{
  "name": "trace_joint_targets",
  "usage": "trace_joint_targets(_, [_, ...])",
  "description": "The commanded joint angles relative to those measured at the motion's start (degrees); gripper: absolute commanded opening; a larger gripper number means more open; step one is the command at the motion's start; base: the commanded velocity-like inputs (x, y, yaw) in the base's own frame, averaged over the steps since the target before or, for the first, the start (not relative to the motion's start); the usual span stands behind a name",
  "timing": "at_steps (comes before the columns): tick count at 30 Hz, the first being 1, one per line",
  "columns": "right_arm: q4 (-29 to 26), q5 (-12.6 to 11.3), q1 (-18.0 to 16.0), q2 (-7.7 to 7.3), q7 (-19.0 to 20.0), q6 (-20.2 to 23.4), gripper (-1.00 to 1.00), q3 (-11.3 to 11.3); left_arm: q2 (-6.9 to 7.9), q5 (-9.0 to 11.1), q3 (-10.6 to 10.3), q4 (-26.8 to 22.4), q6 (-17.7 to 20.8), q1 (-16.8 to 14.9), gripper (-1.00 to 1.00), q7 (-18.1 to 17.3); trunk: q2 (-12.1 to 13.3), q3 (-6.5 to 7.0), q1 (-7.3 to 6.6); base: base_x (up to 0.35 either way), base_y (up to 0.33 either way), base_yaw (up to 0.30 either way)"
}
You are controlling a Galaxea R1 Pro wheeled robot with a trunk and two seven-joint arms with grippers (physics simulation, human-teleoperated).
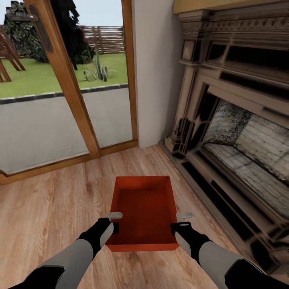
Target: Move the two storage containers from the living room to the garage. In the garage, place one container on the floor and stack the other container on top of it (either order is fine).
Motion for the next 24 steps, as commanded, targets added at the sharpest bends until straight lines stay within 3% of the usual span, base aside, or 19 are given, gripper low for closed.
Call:
trace_joint_targets(1, [-0.3, 1.3, -0.1, -0.09, -0.4, 0.4, -1.0, 0.1, 0.24, -0.2, -0.8, 0.1, 0.5, 0.0, -1.0, 0.7, 0.4, 0.15, -0.23, 0.0, 0.0, 0.0])
trace_joint_targets(24, [-0.7, 1.3, -0.1, -0.14, -0.3, 0.3, -1.0, 0.1, 0.24, -0.2, -0.8, 0.1, 0.5, 0.0, -1.0, 0.7, 9.6, 4.28, -5.28, 0.0, 0.0, 0.0])
